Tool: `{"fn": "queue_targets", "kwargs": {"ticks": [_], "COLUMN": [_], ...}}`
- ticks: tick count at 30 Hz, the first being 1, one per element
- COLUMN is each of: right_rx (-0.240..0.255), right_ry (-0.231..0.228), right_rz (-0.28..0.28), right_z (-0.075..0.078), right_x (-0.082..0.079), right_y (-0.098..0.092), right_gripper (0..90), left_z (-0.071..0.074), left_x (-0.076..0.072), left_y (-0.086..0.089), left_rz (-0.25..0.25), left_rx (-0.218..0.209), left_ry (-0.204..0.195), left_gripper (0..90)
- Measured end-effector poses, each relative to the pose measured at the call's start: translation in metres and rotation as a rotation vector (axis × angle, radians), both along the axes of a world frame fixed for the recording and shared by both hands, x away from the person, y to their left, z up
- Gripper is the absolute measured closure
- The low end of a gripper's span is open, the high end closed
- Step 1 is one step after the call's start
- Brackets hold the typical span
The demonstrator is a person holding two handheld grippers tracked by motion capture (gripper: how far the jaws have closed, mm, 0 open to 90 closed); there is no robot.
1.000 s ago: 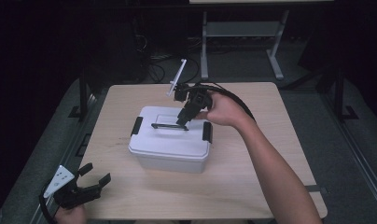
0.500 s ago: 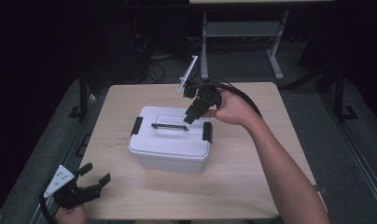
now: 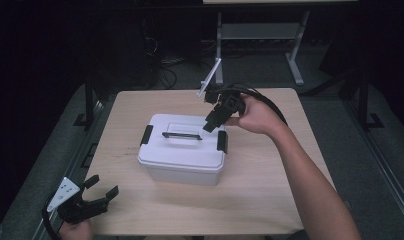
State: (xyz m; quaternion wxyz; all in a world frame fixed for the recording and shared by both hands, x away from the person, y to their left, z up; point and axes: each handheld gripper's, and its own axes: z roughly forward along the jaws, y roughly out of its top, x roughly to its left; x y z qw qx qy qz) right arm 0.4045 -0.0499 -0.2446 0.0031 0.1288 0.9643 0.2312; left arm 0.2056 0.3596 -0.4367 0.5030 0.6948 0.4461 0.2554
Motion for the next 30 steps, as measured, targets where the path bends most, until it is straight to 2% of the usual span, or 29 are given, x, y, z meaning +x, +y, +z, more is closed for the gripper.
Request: {"fn": "queue_targets", "kwargs": {"ticks": [6,15,30], "right_rx": [0.002,0.007,0.011], "right_ry": [0.008,0.004,0.011], "right_rz": [-0.017,-0.031,-0.079], "right_z": [-0.005,-0.002,-0.005], "right_x": [0.001,-0.002,-0.004], "right_y": [-0.008,-0.020,-0.041], "right_gripper": [59.6,56.8,50.9], "left_z": [0.000,0.000,-0.001], "left_x": [-0.001,-0.001,-0.001], "left_y": [0.000,0.002,0.002], "left_rz": [0.000,0.007,0.009], "left_rx": [0.002,0.000,0.001], "left_ry": [-0.003,-0.001,0.001], "left_gripper": [13.5,13.5,13.5]}}
